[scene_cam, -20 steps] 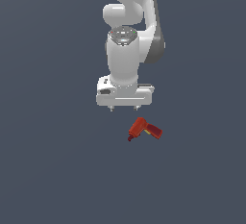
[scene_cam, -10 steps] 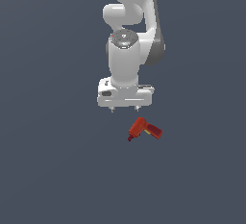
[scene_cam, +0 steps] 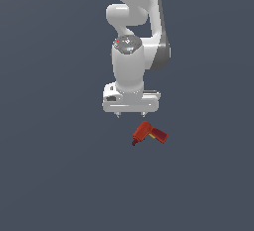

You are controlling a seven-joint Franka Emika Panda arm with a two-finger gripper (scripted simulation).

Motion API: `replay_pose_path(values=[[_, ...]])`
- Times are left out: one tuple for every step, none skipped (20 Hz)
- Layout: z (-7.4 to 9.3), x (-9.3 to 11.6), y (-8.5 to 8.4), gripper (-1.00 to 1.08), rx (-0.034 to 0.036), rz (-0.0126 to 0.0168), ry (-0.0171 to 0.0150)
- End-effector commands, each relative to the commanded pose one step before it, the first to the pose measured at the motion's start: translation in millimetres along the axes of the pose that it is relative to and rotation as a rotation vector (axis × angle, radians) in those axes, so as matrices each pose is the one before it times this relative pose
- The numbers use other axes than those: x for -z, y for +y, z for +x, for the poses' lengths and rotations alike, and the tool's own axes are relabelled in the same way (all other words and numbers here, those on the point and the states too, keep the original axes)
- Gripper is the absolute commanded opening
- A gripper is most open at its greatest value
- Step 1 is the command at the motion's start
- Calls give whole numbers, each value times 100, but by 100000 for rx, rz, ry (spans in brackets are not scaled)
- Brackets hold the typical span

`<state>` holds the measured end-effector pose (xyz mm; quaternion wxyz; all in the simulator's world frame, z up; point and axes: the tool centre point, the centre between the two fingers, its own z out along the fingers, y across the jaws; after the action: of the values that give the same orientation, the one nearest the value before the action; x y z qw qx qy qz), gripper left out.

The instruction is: Pick up the object and move it to a goal position.

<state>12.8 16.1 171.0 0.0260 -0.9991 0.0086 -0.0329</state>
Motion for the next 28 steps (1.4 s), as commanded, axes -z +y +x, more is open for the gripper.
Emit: replay_pose_path(values=[[170, -639, -414, 108, -2512, 1791, 1352], [77, -307, -191, 108, -1286, 878, 685], [76, -333, -199, 108, -1422, 942, 737], [73, -358, -204, 108, -1564, 1004, 789], [69, -383, -206, 108, -1711, 1061, 839], [62, -408, -206, 108, -1864, 1113, 887], [53, -430, -201, 108, -2024, 1161, 934], [43, -453, -194, 108, -2188, 1200, 979], [30, -474, -183, 108, -2359, 1233, 1024], [16, -492, -167, 108, -2528, 1255, 1064], [1, -491, -142, 108, -2607, 1225, 1066], [-14, -483, -115, 108, -2653, 1177, 1055], [-27, -474, -86, 108, -2697, 1128, 1046], [-40, -465, -59, 108, -2738, 1076, 1039], [-51, -456, -31, 108, -2777, 1024, 1032], [-62, -446, -3, 108, -2814, 970, 1028], [-71, -436, 25, 108, -2850, 916, 1025], [-79, -423, 53, 108, -2867, 855, 1018], [-82, -394, 77, 108, -2773, 766, 975], [-83, -363, 96, 108, -2647, 676, 923], [-82, -334, 111, 108, -2515, 594, 873], [-80, -306, 122, 108, -2378, 520, 823], [-77, -279, 130, 108, -2238, 452, 773], [-73, -253, 135, 108, -2093, 391, 723], [-68, -229, 137, 108, -1946, 336, 673], [-63, -206, 136, 108, -1797, 287, 622], [-58, -184, 132, 108, -1646, 244, 571], [-53, -163, 126, 108, -1492, 205, 519]])
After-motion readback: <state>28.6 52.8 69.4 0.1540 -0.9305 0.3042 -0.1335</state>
